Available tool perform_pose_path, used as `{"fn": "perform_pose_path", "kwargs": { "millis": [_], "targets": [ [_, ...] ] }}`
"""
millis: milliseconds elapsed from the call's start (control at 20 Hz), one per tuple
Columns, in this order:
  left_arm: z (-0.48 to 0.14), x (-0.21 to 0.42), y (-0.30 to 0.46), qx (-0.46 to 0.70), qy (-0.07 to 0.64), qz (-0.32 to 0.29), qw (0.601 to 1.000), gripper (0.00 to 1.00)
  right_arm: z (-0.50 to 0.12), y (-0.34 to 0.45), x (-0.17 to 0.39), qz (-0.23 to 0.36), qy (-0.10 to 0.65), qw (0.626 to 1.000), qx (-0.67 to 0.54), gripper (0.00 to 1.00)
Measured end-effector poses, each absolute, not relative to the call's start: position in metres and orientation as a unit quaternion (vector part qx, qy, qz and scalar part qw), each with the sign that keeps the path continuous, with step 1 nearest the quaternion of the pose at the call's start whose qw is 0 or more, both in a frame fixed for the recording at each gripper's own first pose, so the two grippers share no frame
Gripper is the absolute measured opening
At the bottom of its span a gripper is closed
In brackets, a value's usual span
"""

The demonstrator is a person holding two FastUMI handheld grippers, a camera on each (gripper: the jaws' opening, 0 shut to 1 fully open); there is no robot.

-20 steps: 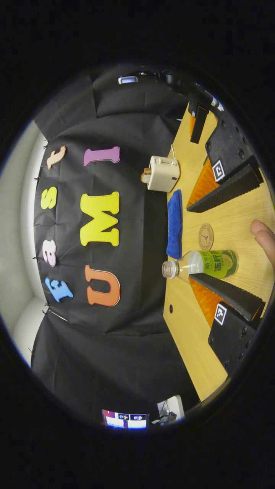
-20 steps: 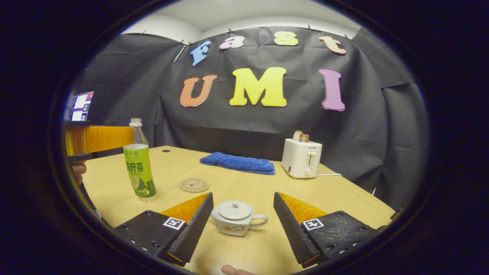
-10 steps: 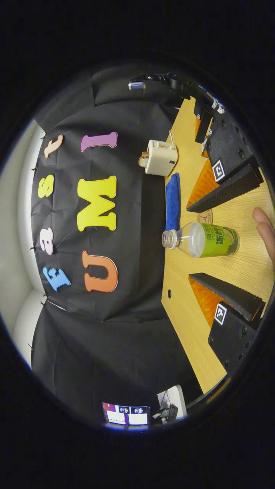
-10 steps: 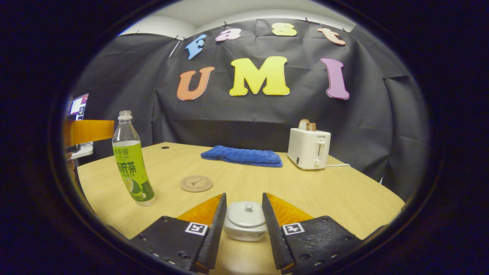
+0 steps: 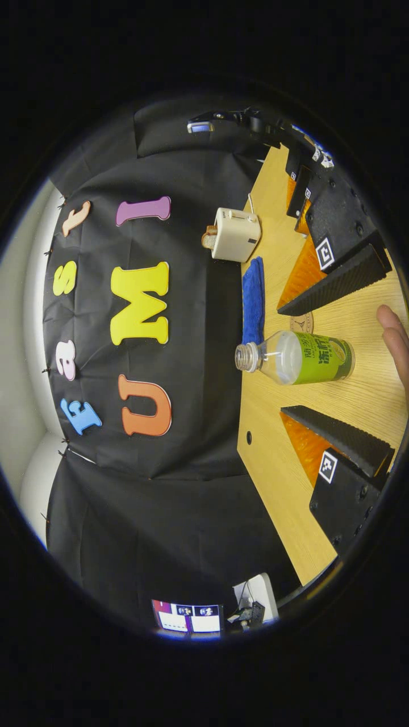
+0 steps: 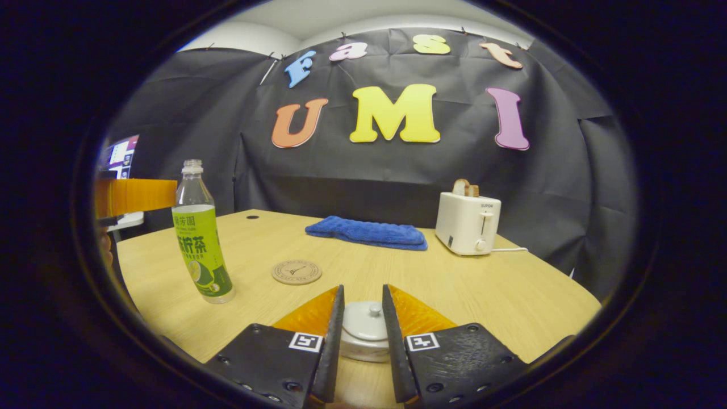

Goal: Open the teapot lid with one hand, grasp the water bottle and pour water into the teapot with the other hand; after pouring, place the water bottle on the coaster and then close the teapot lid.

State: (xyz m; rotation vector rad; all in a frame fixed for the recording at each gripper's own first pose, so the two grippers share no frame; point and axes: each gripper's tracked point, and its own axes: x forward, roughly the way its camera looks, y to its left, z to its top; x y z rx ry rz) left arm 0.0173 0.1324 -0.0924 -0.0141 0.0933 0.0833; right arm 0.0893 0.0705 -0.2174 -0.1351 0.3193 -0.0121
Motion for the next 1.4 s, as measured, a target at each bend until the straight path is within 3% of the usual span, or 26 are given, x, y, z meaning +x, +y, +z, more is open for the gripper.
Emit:
{"fn": "perform_pose_path", "kwargs": {
  "millis": [100,150,200,250,650,1000,1400],
  "targets": [
    [-0.092,0.018,0.134,-0.01,0.047,0.042,0.998,0.99,-0.217,0.067,0.09,-0.011,0.157,0.986,-0.057,0.39],
    [-0.093,0.018,0.134,-0.013,0.047,0.04,0.998,0.99,-0.219,0.066,0.09,-0.014,0.16,0.986,-0.044,0.27],
    [-0.092,0.018,0.137,-0.016,0.046,0.045,0.998,0.99,-0.214,0.057,0.092,-0.034,0.15,0.987,-0.046,0.27],
    [-0.096,0.02,0.142,-0.019,0.052,0.051,0.997,0.99,-0.218,0.053,0.097,-0.042,0.153,0.987,-0.038,0.02],
    [-0.122,0.028,0.161,-0.065,0.102,0.042,0.992,1.0,-0.202,0.055,0.096,-0.024,0.146,0.989,-0.009,0.0],
    [-0.129,0.031,0.136,-0.082,0.101,-0.021,0.991,0.97,-0.174,0.062,0.091,-0.003,0.117,0.993,-0.022,0.0],
    [-0.145,0.053,0.121,-0.039,0.082,-0.035,0.995,0.97,-0.161,0.062,0.08,0.009,0.104,0.994,-0.033,0.0]
  ]
}}
